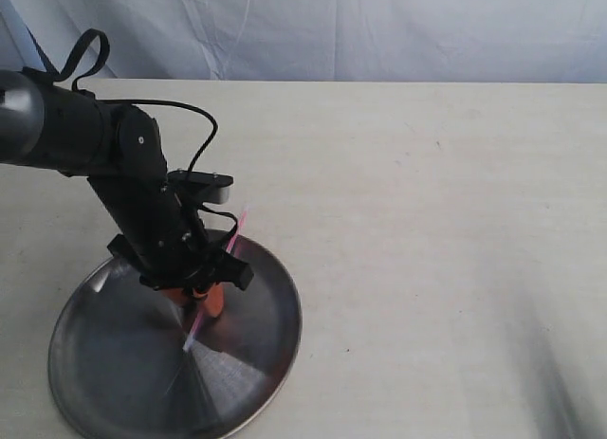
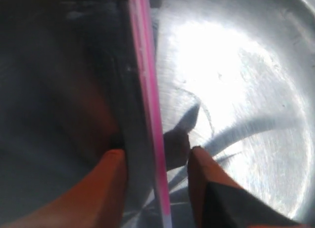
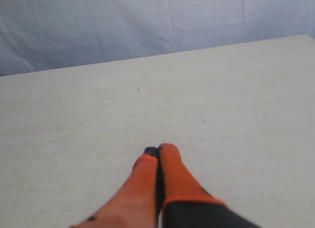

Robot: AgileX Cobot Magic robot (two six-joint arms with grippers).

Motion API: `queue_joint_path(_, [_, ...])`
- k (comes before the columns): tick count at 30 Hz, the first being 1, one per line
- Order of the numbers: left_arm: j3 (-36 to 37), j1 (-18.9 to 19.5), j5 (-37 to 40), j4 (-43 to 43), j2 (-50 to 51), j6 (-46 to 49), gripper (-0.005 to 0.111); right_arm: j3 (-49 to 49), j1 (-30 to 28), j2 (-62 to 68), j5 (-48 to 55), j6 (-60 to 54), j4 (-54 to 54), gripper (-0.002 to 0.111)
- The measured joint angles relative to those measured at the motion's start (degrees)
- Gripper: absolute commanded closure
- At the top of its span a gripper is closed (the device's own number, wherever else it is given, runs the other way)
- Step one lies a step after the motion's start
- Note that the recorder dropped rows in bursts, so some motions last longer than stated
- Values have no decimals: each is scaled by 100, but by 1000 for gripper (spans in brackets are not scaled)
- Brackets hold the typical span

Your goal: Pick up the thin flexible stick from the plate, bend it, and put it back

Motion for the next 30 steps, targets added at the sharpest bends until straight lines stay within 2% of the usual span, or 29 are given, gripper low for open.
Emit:
queue_joint_path(8, [-14,0,141,121,34,-63,107,0,0,0,0,0,0,109])
queue_joint_path(22, [-14,0,256,160,-5,129,107,0,0,0,0,0,0,109])
queue_joint_path(30, [-14,0,453,150,-600,396,107,0,0,0,0,0,0,109])
